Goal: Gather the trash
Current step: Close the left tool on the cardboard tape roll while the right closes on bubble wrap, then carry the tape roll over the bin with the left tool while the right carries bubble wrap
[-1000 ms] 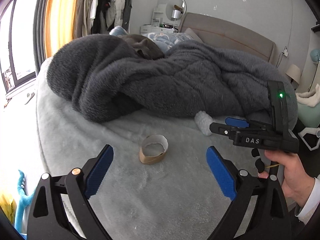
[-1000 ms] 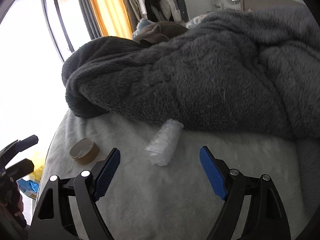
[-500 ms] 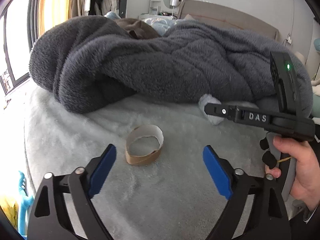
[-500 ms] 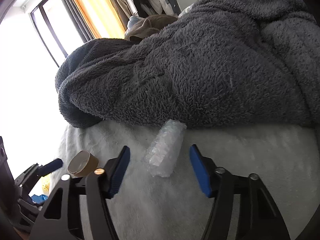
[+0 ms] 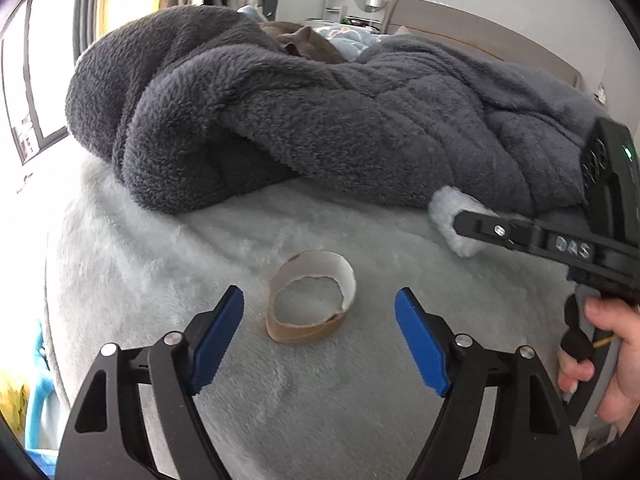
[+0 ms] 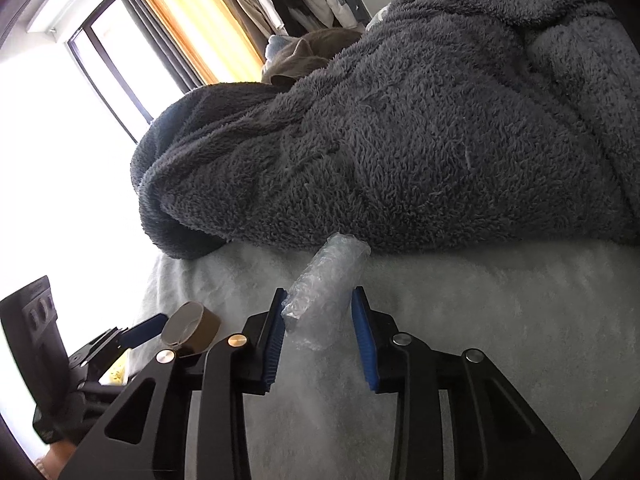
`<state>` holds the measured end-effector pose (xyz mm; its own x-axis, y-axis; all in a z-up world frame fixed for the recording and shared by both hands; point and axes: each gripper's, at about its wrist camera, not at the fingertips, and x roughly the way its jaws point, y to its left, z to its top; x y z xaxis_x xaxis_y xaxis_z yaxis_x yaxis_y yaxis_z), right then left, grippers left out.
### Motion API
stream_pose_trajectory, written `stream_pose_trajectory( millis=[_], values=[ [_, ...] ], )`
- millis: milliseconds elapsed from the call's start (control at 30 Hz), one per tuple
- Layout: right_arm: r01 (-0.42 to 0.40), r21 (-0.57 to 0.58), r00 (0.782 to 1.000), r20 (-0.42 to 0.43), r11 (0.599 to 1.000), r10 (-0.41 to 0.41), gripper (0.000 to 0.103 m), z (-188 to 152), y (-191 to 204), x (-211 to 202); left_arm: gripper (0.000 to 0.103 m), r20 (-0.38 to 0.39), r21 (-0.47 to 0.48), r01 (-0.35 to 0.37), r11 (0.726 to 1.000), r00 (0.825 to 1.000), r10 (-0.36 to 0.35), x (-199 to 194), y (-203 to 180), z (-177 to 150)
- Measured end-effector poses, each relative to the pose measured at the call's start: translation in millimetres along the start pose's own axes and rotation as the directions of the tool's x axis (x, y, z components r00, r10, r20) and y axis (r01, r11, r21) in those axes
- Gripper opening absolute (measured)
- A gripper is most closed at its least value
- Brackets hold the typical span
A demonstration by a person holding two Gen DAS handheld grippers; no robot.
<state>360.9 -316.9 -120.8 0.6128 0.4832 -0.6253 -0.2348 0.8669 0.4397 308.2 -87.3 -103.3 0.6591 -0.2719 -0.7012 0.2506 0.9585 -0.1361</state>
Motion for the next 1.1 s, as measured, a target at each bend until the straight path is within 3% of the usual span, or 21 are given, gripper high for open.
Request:
stream_pose_trajectory(
  millis=[333, 567, 800, 1100],
  values=[
    [0.007, -0.053, 1.0, -0.012, 0.999, -0.008, 0.033, -1.0, -2.8, -27.4, 0.052, -0.021, -0.048, 0.023, 0.999, 0.999, -0.024, 11.4, 3.9, 2.3],
    [0.032, -0.064, 0.999, -0.03, 0.997, -0.034, 0.033, -11.2, -3.8, -47.9, 0.052, 0.005, -0.028, 0.021, 0.999, 1.0, -0.021, -0.9, -4.8, -1.5],
    [0.041, -0.042, 0.999, -0.005, 0.998, -0.041, 0.033, -16.9, 2.9, -65.0, 0.052, 0.025, 0.05, 0.006, 0.999, 1.0, -0.007, -24.9, -19.9, -12.6],
    [0.107, -0.167, 0.994, 0.021, 0.98, -0.105, 0.033, -38.7, 46.9, -92.9, 0.052, 0.062, 0.01, -0.031, 0.999, 0.998, 0.03, -67.7, -10.3, -23.7]
  ],
)
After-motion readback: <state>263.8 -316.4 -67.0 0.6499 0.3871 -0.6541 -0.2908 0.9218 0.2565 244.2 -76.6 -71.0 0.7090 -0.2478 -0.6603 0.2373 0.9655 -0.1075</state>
